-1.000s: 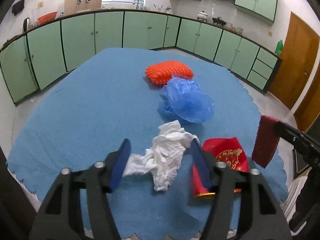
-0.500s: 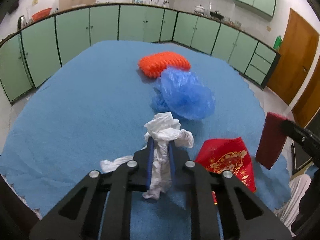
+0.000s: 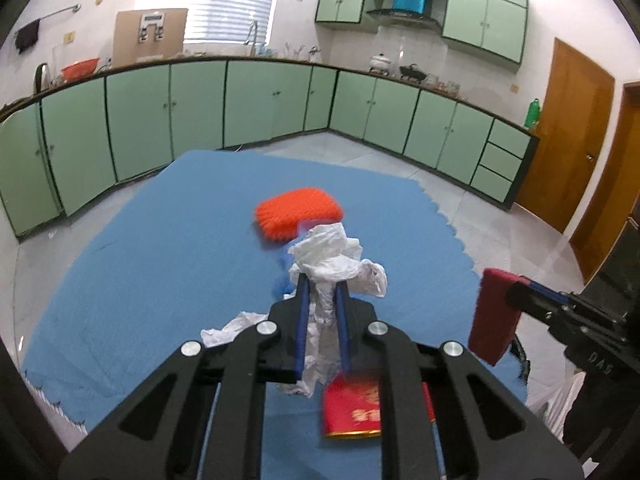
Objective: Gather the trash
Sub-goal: 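Carry the tissue and scouring pad over the bin and open both tools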
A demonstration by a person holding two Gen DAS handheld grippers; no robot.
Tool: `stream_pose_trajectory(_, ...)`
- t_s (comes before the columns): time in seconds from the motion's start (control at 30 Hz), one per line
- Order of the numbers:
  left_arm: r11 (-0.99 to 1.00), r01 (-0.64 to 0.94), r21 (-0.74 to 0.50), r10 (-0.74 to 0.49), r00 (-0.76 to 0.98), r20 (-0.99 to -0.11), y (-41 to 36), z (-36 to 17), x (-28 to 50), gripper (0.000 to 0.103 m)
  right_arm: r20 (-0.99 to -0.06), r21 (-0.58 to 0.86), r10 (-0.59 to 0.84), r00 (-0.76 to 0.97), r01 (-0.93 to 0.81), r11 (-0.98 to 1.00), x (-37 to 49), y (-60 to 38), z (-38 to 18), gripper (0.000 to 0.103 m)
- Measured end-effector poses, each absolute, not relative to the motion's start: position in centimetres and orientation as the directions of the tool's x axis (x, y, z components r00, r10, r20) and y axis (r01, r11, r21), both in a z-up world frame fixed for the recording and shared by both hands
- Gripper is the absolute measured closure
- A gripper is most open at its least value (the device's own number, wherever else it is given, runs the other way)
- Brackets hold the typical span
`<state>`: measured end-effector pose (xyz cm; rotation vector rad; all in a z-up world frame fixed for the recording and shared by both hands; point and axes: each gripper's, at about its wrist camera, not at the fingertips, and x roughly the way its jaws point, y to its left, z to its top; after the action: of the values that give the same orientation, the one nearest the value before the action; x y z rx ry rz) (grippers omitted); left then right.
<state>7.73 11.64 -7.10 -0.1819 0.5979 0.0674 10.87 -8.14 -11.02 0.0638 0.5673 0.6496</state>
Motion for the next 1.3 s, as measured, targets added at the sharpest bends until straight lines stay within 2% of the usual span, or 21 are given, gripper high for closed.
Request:
stream_pose_trajectory(0.73,0.98,0.116,-0.159,-0.181,0.85,-0.495,1.7,-4.5,11.0,0.091,-0.439,0.189,0.471,0.765,-0.434,0.881,11.4,-15.7,-7.7,0.088)
stream_pose_trajectory(1.3,0.947,0.266,-0.179,-0.32,0.805,-0.499,-7.7,-5.7,15.0,0.091,-0.455,0.174,0.313,0.834,-0.262,0.949,12.2,-25.4,-8.0,0.088)
